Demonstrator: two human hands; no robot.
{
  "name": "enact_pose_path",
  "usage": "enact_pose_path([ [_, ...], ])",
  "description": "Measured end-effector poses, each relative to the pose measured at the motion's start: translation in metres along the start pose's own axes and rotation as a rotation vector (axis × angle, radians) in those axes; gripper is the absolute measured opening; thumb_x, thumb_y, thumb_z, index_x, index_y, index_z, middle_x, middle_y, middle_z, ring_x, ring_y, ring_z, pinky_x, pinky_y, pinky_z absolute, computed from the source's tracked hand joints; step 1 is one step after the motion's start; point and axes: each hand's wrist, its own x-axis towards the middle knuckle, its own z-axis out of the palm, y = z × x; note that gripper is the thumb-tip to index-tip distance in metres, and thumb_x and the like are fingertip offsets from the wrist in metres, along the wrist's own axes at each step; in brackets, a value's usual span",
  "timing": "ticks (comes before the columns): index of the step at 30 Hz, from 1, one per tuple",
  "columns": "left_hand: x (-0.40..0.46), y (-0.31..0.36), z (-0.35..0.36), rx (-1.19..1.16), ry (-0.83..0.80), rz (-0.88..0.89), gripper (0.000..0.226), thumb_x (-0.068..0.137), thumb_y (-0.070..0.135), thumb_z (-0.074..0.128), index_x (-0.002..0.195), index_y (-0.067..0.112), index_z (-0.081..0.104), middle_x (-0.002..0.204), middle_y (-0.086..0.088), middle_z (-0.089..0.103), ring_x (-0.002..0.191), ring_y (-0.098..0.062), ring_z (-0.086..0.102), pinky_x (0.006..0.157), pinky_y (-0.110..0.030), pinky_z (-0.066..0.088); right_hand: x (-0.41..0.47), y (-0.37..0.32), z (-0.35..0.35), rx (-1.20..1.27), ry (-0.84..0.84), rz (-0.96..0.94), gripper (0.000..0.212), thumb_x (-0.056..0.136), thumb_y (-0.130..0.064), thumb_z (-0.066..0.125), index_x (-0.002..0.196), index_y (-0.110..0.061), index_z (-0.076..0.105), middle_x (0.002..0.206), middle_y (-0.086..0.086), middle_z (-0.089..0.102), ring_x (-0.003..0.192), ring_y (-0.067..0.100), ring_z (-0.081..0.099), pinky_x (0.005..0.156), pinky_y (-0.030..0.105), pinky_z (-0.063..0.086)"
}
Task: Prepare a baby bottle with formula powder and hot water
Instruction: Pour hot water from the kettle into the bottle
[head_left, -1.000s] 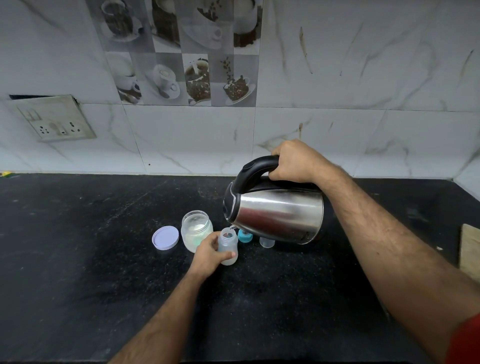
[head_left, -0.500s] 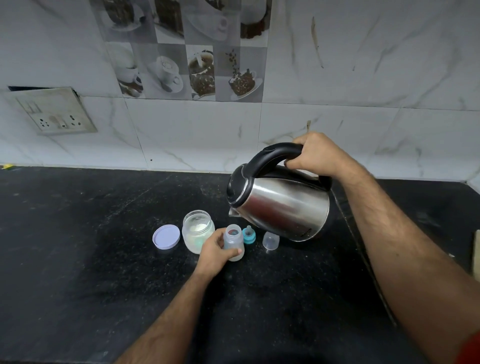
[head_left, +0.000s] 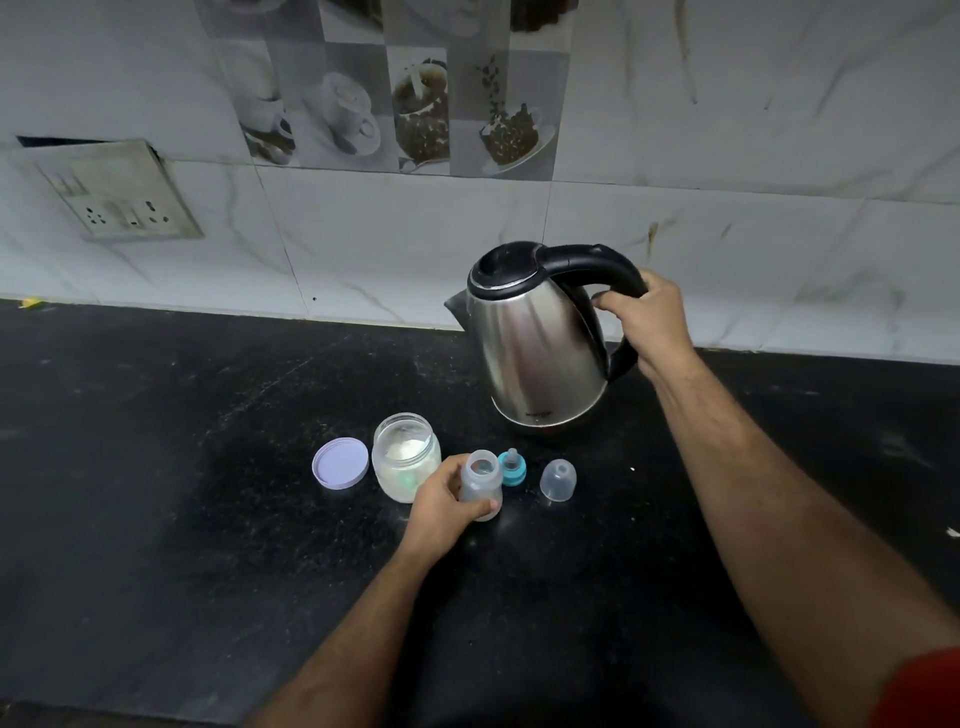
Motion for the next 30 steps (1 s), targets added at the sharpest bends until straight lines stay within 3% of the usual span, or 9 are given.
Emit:
enact_pose_path([
  [4,0.001,0.001,0.0,-0.005,0.003,-0.01,0.054,0.072,-0.001,0.083,0.115,0.023,0.062,0.112,0.011,0.07,0.101,0.003,0.065,0.083,-0.01,0.049,0.01,0.029,0.023,0.067,0.023,0.117,0.029,0.067,0.003,0.07,0.074,-0.024,0.061,0.071,-0.007,0.059,0.067,0.005,0.057,0.056,0.011,0.043],
  [10,0.002,0.002,0.002,-0.007,0.013,-0.017,0.054,0.072,-0.003,0.083,0.115,0.023,0.062,0.112,0.011,0.07,0.099,0.007,0.064,0.085,-0.011,0.049,0.014,0.068,0.047,0.128,0.083,0.206,0.033,0.068,0.007,0.062,0.077,-0.025,0.062,0.07,-0.005,0.06,0.063,0.007,0.056,0.048,0.01,0.043],
  [24,0.004,0.002,0.002,-0.004,0.028,-0.015,0.055,0.072,-0.003,0.082,0.109,0.031,0.061,0.11,0.012,0.071,0.1,0.005,0.065,0.086,-0.012,0.049,0.018,0.122,0.052,0.207,0.089,0.332,0.032,0.074,0.006,0.065,0.081,-0.025,0.065,0.081,-0.003,0.064,0.082,0.014,0.06,0.081,0.032,0.051],
  [30,0.004,0.004,0.003,0.004,0.015,-0.007,0.055,0.071,-0.005,0.083,0.11,0.027,0.061,0.109,0.012,0.07,0.097,0.008,0.065,0.086,-0.012,0.048,0.02,0.123,0.047,0.157,0.051,0.327,0.029,0.081,0.0,0.068,0.105,-0.017,0.068,0.097,0.002,0.069,0.101,0.021,0.065,0.095,0.038,0.052],
])
